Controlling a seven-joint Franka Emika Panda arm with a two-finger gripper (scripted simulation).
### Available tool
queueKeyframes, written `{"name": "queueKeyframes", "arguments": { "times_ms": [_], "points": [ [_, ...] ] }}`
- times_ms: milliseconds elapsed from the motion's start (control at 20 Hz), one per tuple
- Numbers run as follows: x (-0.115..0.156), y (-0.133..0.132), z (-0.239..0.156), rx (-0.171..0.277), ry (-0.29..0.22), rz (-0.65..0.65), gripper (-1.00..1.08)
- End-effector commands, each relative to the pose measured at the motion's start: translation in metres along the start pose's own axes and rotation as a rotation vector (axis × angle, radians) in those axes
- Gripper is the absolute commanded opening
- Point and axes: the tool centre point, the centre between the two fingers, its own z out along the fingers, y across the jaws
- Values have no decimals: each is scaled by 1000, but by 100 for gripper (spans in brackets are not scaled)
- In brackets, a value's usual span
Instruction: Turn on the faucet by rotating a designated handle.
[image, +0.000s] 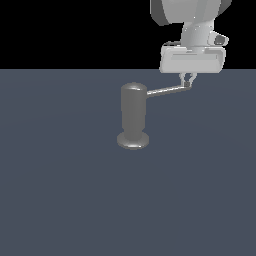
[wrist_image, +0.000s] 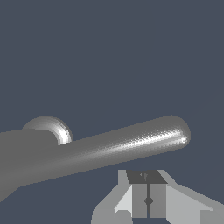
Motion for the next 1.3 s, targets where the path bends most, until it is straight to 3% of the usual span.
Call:
{"name": "queueKeyframes", "arguments": {
  "times_ms": [0, 1250],
  "points": [
    [9, -6, 6, 2, -2, -7, -100],
    [62, -7, 11, 0, -9, 6, -100]
  ]
}}
